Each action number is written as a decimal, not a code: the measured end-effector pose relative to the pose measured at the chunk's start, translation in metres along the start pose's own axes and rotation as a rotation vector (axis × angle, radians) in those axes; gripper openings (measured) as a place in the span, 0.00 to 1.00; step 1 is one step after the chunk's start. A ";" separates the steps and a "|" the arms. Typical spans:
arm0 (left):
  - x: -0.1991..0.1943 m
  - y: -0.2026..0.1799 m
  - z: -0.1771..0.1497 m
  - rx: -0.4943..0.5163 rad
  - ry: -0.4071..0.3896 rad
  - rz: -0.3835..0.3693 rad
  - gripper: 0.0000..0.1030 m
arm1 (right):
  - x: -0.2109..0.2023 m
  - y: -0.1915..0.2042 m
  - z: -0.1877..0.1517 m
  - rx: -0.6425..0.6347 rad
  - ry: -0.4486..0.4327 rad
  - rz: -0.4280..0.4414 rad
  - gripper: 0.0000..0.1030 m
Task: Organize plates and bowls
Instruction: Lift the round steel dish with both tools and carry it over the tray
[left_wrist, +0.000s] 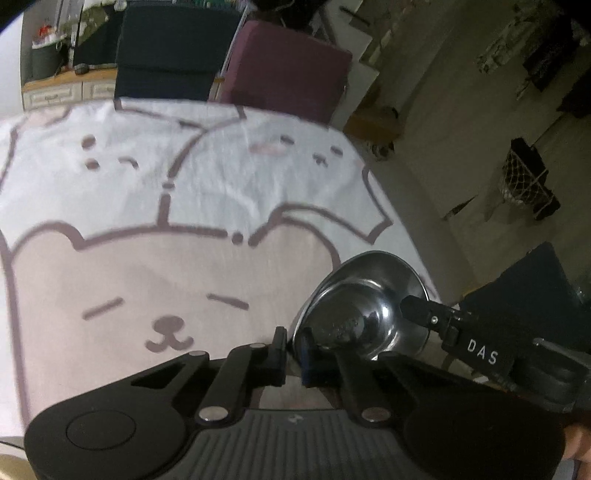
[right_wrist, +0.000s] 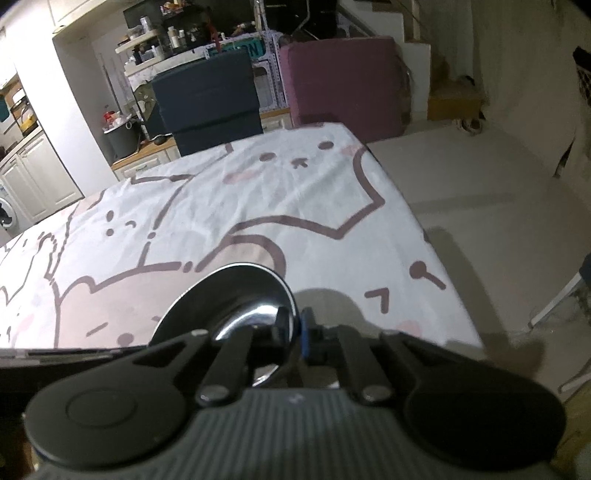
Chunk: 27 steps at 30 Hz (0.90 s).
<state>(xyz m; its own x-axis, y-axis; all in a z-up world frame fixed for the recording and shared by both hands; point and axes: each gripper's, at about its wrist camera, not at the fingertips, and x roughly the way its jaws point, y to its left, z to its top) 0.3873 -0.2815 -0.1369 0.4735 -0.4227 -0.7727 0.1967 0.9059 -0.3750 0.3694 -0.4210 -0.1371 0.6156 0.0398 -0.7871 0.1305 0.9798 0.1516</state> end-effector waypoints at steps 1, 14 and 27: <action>-0.008 0.000 0.002 0.002 -0.014 0.001 0.06 | -0.006 0.004 0.000 -0.004 -0.010 -0.001 0.07; -0.145 0.041 0.006 0.019 -0.209 0.079 0.06 | -0.094 0.095 0.000 -0.028 -0.175 0.091 0.08; -0.251 0.139 -0.034 -0.073 -0.279 0.184 0.04 | -0.150 0.227 -0.026 -0.158 -0.241 0.262 0.08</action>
<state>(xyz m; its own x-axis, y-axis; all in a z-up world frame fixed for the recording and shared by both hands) 0.2669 -0.0504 -0.0125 0.7138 -0.2199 -0.6649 0.0292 0.9579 -0.2855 0.2868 -0.1995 -0.0005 0.7796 0.2643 -0.5678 -0.1656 0.9613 0.2202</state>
